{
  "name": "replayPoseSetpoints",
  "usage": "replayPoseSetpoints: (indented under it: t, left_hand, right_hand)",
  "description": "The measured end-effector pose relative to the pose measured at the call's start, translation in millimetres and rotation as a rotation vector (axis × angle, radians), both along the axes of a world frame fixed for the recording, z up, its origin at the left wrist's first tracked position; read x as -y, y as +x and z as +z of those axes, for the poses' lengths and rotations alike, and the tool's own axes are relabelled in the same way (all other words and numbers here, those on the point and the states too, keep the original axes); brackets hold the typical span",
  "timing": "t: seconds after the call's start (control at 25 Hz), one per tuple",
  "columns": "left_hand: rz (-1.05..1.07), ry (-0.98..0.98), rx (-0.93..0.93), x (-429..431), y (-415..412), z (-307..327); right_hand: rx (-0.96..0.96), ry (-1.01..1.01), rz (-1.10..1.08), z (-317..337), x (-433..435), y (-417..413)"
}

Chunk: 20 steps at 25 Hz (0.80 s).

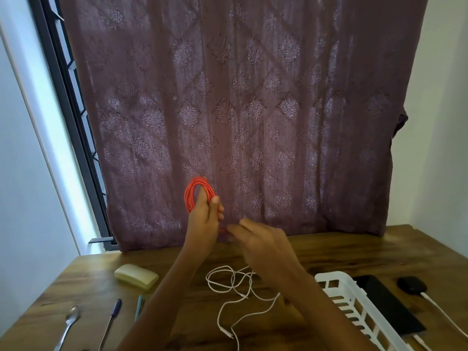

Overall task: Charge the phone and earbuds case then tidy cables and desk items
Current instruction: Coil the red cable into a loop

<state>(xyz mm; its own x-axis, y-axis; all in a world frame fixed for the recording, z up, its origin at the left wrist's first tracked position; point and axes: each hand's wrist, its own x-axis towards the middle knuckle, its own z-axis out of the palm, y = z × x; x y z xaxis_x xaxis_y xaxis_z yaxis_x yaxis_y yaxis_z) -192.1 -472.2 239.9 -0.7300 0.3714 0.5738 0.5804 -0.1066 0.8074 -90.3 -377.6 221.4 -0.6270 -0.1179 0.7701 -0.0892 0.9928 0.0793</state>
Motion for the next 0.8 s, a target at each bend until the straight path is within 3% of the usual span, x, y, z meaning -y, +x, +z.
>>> replayPoseSetpoints:
  t: [0.12,0.28,0.44,0.64,0.8]
  left_hand:
    - [-0.097,-0.097,0.011,6,0,-6]
    - [-0.342,-0.151,0.267,12,13,3]
    - [-0.565,-0.157,0.386,14,25,13]
    - [-0.793,-0.03,0.588,16,35,23]
    - [-0.849,0.18,0.723,13,37,24]
  right_hand:
    - [-0.058,0.062,0.01,19,-9,8]
    - [-0.114,0.027,0.03,39,-28,11]
    - [-0.158,-0.083,0.053,50,-42,7]
    - [-0.16,-0.533,0.31,52,-54,-4]
    - [-0.021,-0.916,0.408,42,-46,-8]
